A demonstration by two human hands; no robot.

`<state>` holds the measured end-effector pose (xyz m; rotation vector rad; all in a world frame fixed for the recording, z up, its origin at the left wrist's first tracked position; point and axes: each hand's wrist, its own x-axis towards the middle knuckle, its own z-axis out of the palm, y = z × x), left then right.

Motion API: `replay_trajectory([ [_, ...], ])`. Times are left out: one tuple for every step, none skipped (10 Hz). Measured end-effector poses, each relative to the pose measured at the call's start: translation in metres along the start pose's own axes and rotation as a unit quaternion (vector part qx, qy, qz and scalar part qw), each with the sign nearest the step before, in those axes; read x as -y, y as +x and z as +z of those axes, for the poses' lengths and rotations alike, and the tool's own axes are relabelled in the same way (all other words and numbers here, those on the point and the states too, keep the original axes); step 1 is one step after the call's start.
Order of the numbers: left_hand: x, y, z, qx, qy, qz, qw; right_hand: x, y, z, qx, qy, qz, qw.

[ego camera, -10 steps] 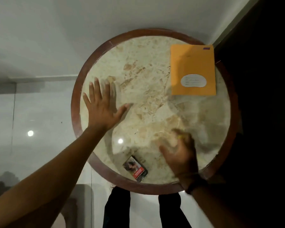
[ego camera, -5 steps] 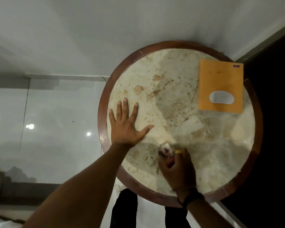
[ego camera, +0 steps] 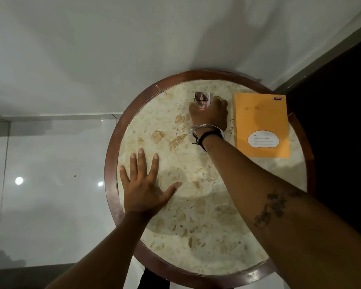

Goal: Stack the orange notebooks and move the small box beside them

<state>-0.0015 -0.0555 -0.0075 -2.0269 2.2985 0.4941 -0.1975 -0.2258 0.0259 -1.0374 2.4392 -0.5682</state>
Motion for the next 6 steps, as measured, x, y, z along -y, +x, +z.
replay_trajectory([
  [-0.001, 0.000, -0.001, 0.006, 0.006, -0.004, 1.000, -0.005, 0.007, 0.003, 0.002, -0.024, 0.004, 1.000],
  [0.000, 0.001, -0.001, 0.001, 0.007, -0.002, 1.000, -0.008, 0.008, 0.001, 0.005, -0.033, 0.003, 0.999],
  [0.001, 0.000, 0.001, 0.003, 0.012, 0.001, 1.000, -0.012, 0.004, -0.001, 0.010, -0.038, -0.003, 0.999],
  [0.000, -0.001, -0.001, -0.004, 0.007, 0.006, 1.000, -0.006, 0.002, -0.007, 0.019, -0.033, -0.004, 0.999],
  [0.000, 0.002, 0.000, -0.009, -0.016, 0.001, 1.000, -0.001, -0.011, -0.017, 0.022, -0.003, 0.041, 0.999],
  [0.002, -0.001, 0.004, -0.012, -0.013, -0.001, 1.000, -0.011, -0.031, -0.028, 0.011, 0.014, 0.039, 0.999],
])
